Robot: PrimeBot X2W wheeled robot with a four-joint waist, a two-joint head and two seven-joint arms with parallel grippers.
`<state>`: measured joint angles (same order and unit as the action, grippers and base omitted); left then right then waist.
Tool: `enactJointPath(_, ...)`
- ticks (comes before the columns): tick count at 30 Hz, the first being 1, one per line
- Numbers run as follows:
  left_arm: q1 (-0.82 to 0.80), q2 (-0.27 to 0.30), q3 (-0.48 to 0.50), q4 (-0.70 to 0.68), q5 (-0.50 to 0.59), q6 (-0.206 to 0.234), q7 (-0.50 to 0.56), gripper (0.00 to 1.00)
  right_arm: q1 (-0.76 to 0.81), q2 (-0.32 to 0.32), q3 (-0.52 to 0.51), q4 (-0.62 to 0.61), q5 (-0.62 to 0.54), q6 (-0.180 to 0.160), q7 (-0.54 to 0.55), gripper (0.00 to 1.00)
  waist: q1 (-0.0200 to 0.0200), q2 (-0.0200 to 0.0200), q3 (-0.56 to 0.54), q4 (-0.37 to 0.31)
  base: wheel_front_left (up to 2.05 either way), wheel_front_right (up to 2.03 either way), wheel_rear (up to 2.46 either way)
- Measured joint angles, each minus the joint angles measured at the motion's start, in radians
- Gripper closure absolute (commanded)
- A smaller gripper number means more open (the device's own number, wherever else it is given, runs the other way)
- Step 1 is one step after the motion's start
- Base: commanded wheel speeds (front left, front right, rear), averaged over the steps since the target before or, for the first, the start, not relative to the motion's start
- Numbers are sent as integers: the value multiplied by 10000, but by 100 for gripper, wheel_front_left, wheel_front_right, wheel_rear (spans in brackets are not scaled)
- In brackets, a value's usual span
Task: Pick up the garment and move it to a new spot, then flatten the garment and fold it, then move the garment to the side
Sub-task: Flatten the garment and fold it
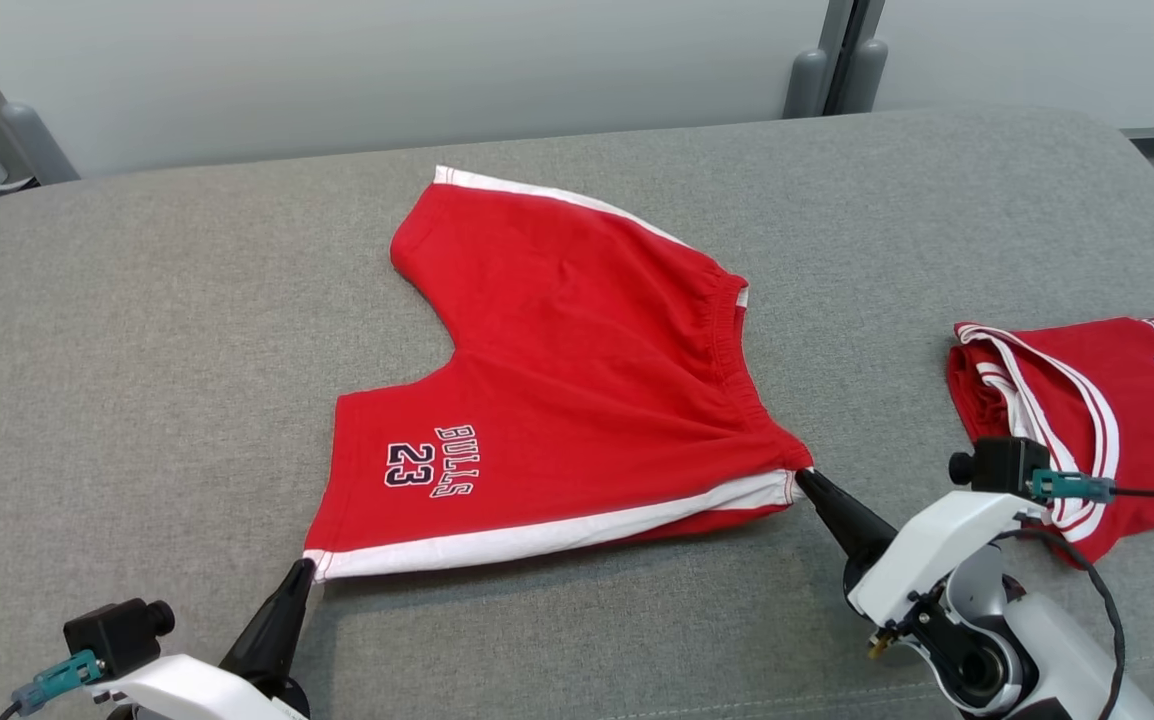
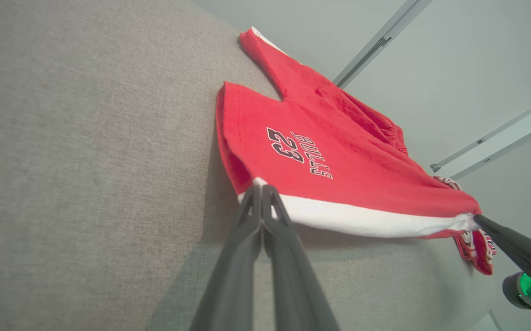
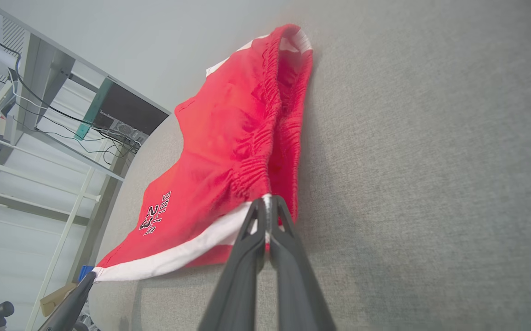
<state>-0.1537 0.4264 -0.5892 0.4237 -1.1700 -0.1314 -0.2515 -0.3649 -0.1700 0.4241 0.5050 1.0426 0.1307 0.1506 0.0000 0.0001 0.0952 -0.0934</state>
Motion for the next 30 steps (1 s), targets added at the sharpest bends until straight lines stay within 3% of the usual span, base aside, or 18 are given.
enactJointPath(18, 66, 136, -121, -222, 67, 0, 0, 100, 162, 364, 431, 232, -38, 0, -284, 100, 0, 0, 468, 201, 0, 0, 0)
enactJointPath(19, 66, 125, -77, -224, 58, 0, 0, 74, 147, 360, 439, 253, -38, 0, -295, 100, 0, 0, 469, 213, 0, 0, 0)
enactJointPath(20, 66, 121, -40, -222, 58, 0, 0, 4, 145, 359, 445, 278, -38, 0, -324, 60, 0, 0, 466, 222, 0, 0, 0)
enactJointPath(21, 66, 121, -40, -222, 59, 0, 0, 0, 145, 359, 451, 309, -56, 0, -385, 10, 0, 0, 466, 228, 0, 0, 0)
enactJointPath(22, 66, 121, -58, -222, 73, 0, 0, 0, 136, 357, 449, 341, -115, 0, -437, 0, 0, 0, 469, 229, 0, 0, 0)
enactJointPath(30, 68, -23, 460, 46, 468, 0, 0, 0, 11, 209, 245, 464, -525, 0, -1275, 0, 0, 0, 349, 189, 0, 0, 0)
